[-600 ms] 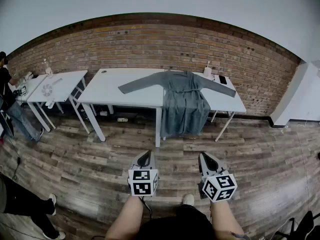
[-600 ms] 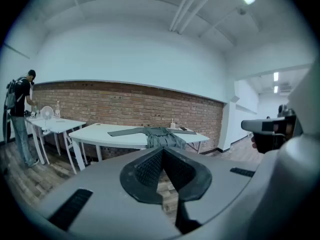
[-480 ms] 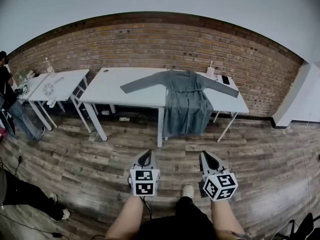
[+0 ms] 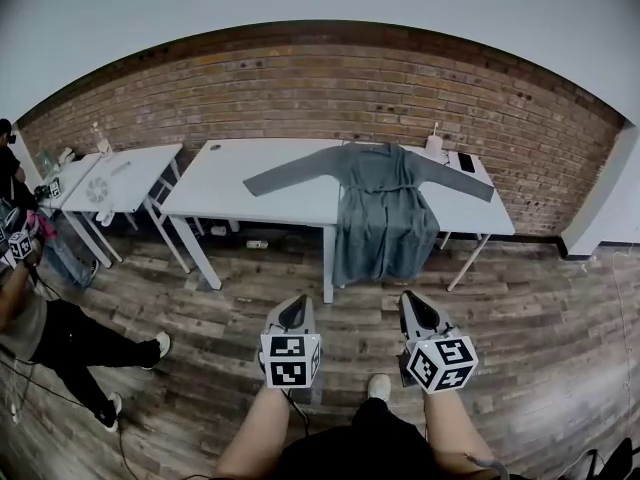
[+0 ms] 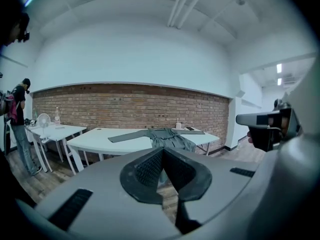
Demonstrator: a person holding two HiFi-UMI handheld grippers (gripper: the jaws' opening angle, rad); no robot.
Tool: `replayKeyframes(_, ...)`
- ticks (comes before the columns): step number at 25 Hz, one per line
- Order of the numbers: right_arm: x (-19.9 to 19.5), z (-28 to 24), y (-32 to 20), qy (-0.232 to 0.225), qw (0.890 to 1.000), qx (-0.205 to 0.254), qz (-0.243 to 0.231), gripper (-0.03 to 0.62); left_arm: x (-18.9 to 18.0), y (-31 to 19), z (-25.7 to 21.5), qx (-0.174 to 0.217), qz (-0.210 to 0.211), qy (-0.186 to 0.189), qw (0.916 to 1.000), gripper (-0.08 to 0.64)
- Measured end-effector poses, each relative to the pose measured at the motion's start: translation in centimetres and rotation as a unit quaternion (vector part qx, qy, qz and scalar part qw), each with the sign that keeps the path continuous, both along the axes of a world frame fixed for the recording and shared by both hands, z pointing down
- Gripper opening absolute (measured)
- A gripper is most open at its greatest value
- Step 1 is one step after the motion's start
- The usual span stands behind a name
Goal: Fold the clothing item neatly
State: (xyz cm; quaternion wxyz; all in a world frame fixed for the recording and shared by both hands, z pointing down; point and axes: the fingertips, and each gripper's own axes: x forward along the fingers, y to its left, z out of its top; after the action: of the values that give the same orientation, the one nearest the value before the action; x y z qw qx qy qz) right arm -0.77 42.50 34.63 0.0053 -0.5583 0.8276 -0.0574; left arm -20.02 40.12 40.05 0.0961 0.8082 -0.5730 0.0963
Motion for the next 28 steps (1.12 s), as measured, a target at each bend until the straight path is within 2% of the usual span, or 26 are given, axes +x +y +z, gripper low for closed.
replayKeyframes(8,6.5,0.9,-9.5,-0.023,1.000,-0.014,0.008,-0.009,5.5,-9.4,0.6,-0.017,-0.003,0.008,0.9998,-0.002)
replayKeyframes(18,14.7,0.2,-21.0,-0.033,0.999,-0.016,-0.001,-0.009,14.9,-20.7,-0.9,-0.012,0.007,-0.023,0.9996,-0.002)
replayKeyframes(24,17.3,0.7,-25.9,-0.036,0.999,-0.023,-0.019,-0.009,17.8,-24.9,-0.7,-0.014,-0.006,-0.025,0.9996,-0.001)
replayKeyframes(28,17.7,1.2,-27.9,-0.036,0.998,-0.027,-0.034,-0.009,18.5,-26.4,-0.1,-0.021,-0.018,-0.032,0.9991,-0.002)
